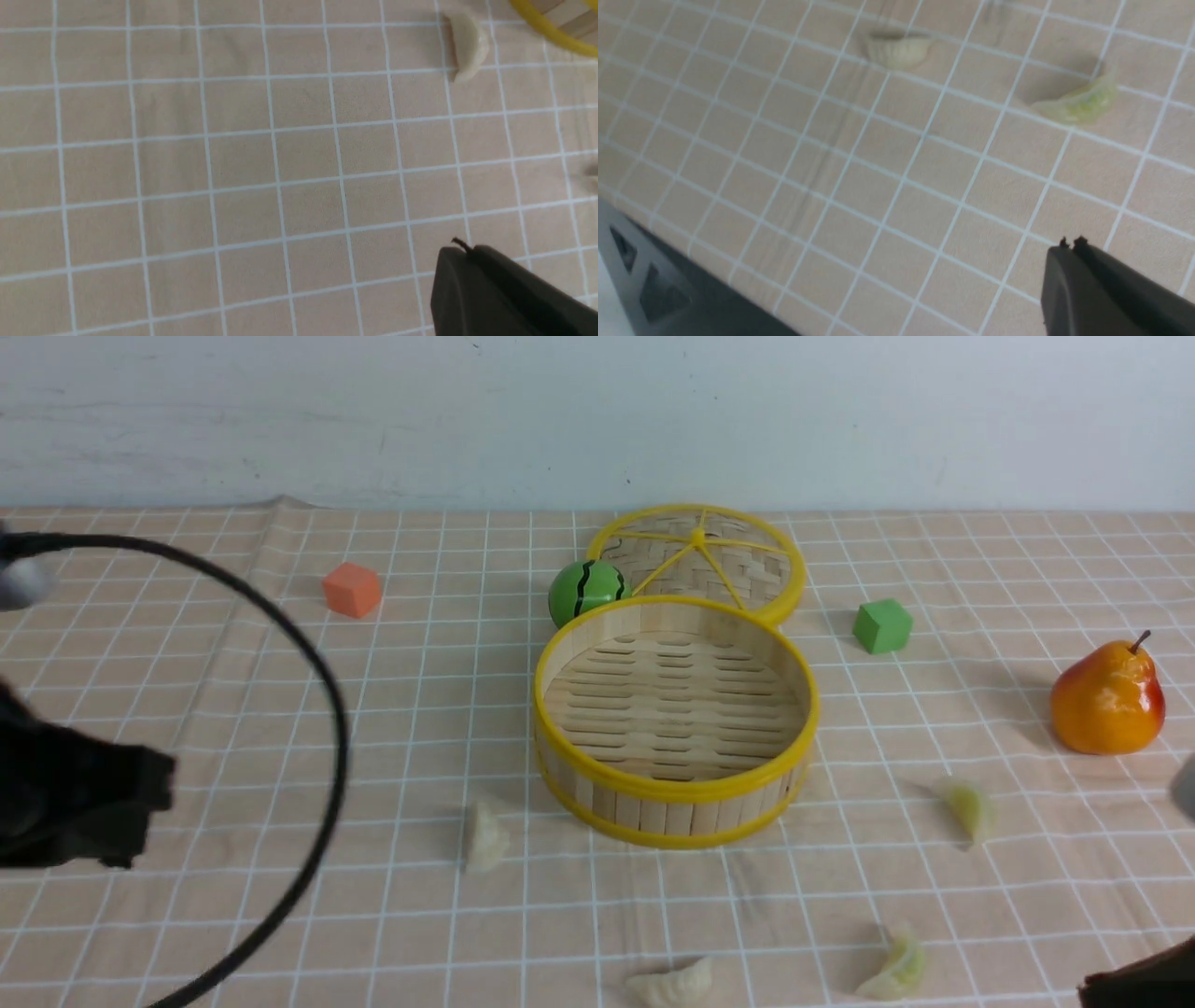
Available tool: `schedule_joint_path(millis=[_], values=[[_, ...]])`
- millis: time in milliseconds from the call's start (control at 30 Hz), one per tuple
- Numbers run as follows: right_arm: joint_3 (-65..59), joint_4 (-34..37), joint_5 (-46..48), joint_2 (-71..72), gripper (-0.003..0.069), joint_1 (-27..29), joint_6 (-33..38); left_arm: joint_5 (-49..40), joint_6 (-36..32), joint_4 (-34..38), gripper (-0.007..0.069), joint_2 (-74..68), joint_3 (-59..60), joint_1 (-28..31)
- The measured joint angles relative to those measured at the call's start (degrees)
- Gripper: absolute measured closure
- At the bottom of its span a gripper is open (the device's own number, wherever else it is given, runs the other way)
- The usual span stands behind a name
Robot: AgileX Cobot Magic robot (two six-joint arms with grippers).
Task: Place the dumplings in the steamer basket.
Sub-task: Use the left arm to grab a dumpling
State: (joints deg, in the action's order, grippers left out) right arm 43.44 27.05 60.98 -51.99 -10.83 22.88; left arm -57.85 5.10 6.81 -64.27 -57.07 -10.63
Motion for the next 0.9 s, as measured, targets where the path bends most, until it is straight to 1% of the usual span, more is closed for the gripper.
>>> schedule_joint_path(millis=[33,67,100,167,233,300,333,433,467,567,667,767,867,900], values=[[0.63,-1.91,0.32,-1.97,0.0669,-3.33,-0.61,-0.56,0.73,-1.96,0.0635,-4.10,-2.24,-2.74],[0.88,-2.93,0.43,-2.65,0.0669,-4.61,-1.10,-0.80,1.34,-3.02,0.0632,-6.15,-3.37,-3.65],[1.23,-5.47,0.61,-3.88,0.0669,-7.19,-2.31,-1.11,3.37,-5.64,0.0610,-10.86,-6.02,-7.18],[1.43,-8.75,0.61,-4.73,0.0667,-9.30,-3.78,-1.13,6.50,-8.75,0.0569,-16.95,-9.51,-10.58],[1.42,-11.27,0.50,-4.99,0.0667,-10.66,-5.70,-1.12,9.63,-11.05,0.0492,-22.86,-13.44,-12.98],[1.42,-13.32,0.31,-4.99,0.0665,-11.08,-6.99,-0.98,11.33,-11.51,0.0391,-29.03,-16.83,-14.53],[1.42,-14.36,0.24,-4.99,0.0665,-11.08,-7.56,-0.97,11.82,-11.25,0.0336,-31.94,-18.60,-14.88],[1.42,-15.84,0.19,-4.99,0.0662,-11.08,-8.83,-0.79,12.31,-9.28,0.0212,-38.36,-22.44,-15.06],[1.42,-16.11,0.19,-4.99,0.0661,-11.08,-8.98,-0.56,12.43,-8.24,0.0152,-41.73,-24.39,-15.06],[1.42,-16.11,0.18,-5.03,0.0659,-11.08,-9.09,0.84,13.15,-7.40,0.0074,-47.51,-27.76,-15.11],[1.42,-16.17,0.06,-5.03,0.0659,-11.08,-9.17,3.14,14.31,-7.35,0.0048,-51.73,-30.34,-15.16],[1.42,-16.30,-0.11,-5.03,0.0657,-11.08,-9.17,5.66,15.56,-7.27,0.0050,-54.00,-31.38,-15.16],[1.42,-16.56,-0.51,-5.03,0.0655,-11.08,-9.17,6.55,16.72,-7.26,0.0097,-55.29,-31.48,-15.16],[1.42,-16.71,-0.65,-5.03,0.0654,-11.08,-9.17,6.46,16.89,-7.21,0.0141,-55.68,-31.48,-15.16]])
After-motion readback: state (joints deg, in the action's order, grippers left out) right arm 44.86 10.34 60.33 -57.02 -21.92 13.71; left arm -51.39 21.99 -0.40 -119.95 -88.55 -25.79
